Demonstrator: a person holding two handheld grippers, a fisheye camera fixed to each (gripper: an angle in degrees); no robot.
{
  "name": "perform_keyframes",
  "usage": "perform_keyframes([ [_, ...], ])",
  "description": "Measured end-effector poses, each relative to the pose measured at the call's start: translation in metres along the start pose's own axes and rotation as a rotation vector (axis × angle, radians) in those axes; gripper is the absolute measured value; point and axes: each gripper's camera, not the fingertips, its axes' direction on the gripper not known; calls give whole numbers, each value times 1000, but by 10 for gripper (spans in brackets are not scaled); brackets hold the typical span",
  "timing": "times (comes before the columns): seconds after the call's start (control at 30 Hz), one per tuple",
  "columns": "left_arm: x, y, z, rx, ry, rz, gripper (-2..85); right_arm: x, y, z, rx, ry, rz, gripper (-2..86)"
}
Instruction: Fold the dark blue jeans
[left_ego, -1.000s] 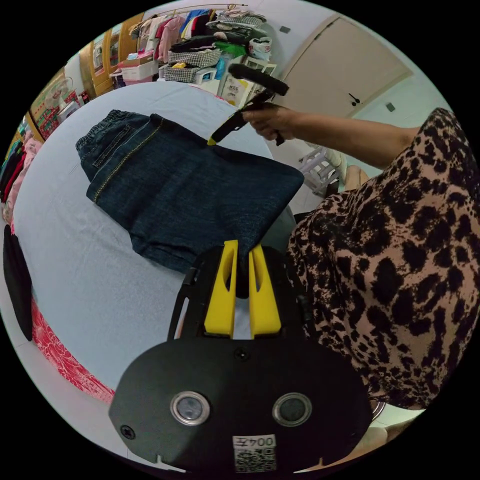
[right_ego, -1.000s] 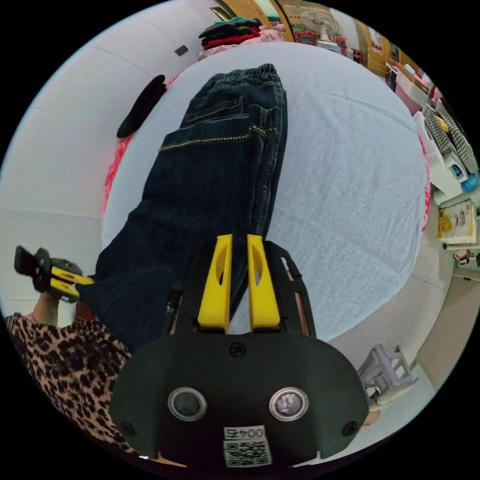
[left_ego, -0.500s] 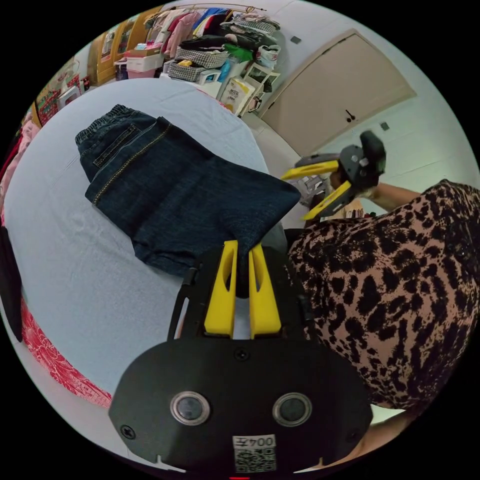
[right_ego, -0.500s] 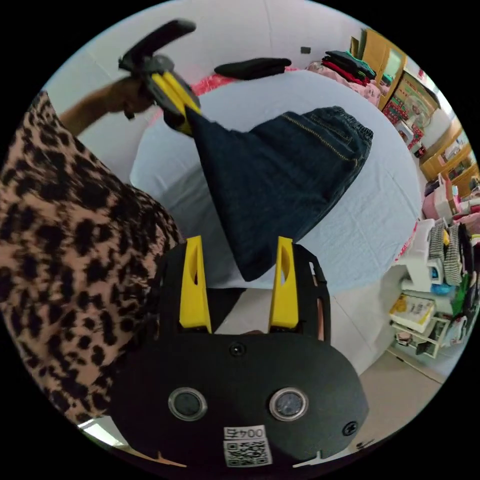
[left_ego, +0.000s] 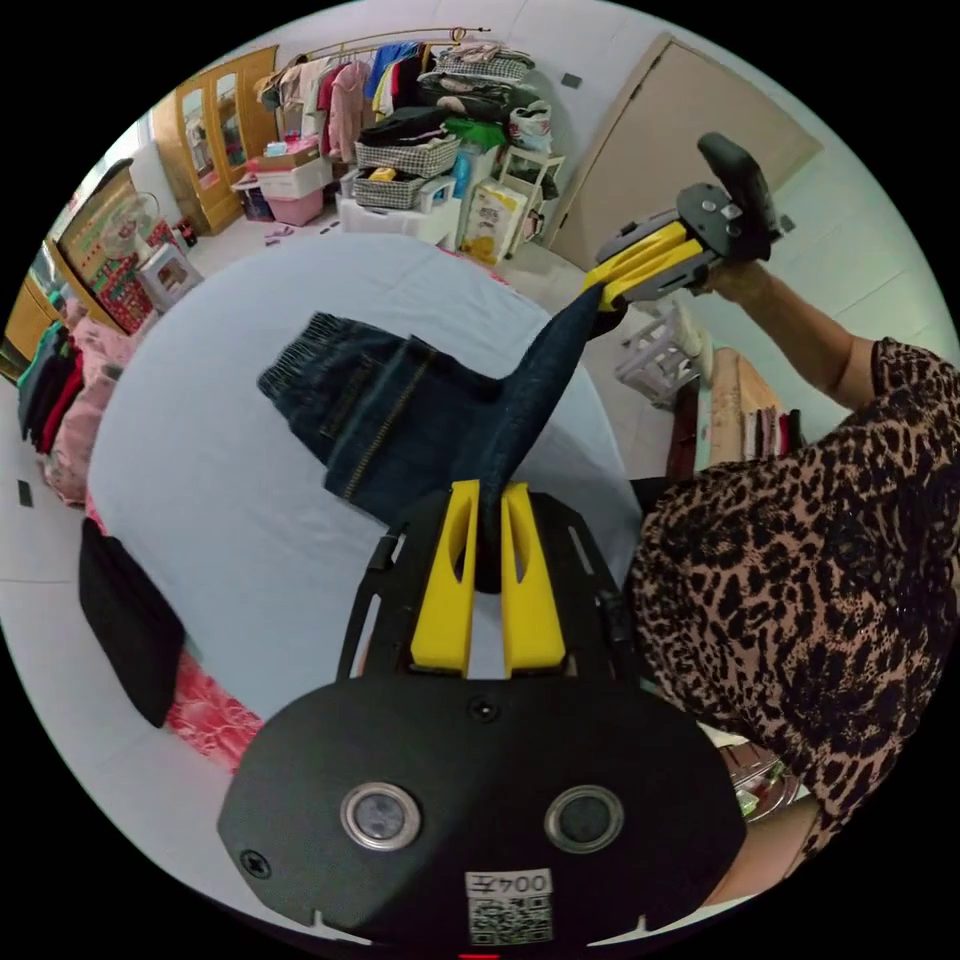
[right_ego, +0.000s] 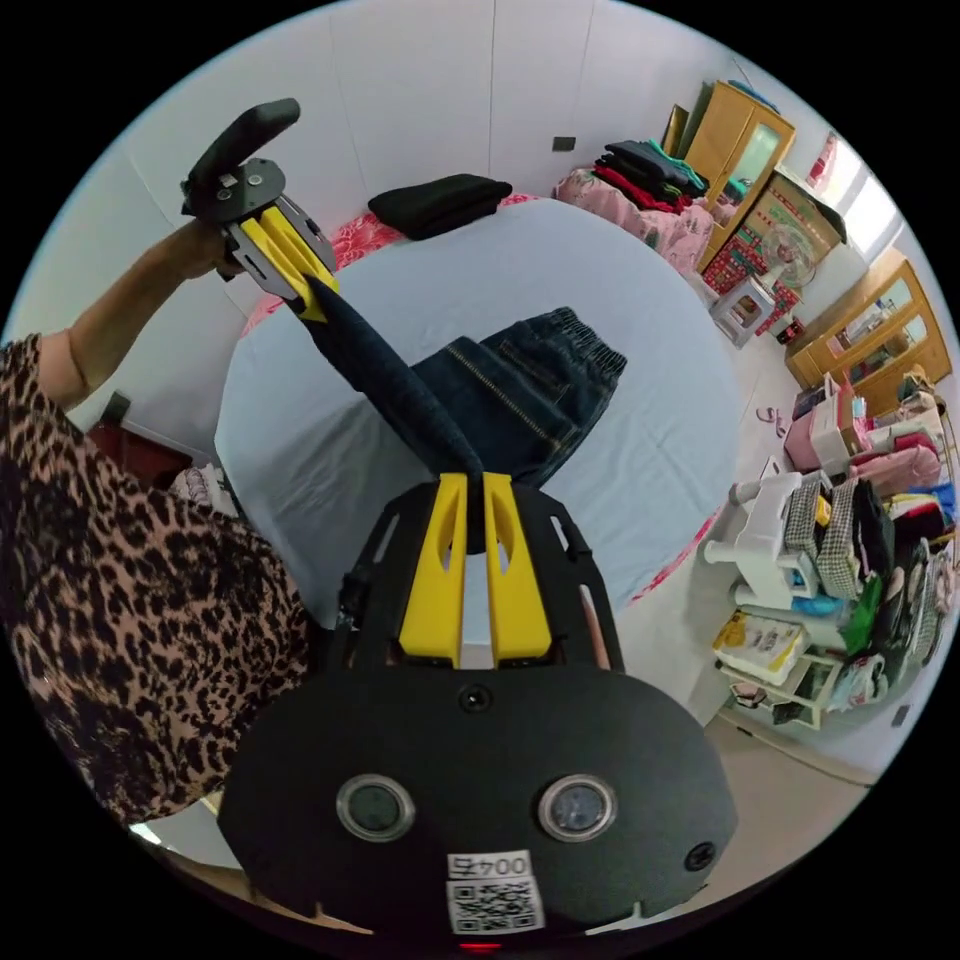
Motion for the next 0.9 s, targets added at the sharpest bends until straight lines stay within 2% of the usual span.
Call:
perform_keyframes([
  [0.2, -87, -58, -25, -54, -88, -55, 12, 100, -100, 16, -93, -48, 32, 28],
  [0.53, -230, -110, 39, -140, -70, -241, 19, 232, -195, 122, -260, -162, 100, 34],
  [0.7, -267, -105, 69, -151, -56, -328, 37, 267, -208, 163, -290, -212, 139, 43],
  [0.8, -288, -86, 76, -101, -24, -439, 66, 290, -206, 172, -280, -237, 217, 88],
  [0.9, -309, -51, 60, 3, 1, -592, 85, 310, -195, 146, -224, -157, 318, 116],
])
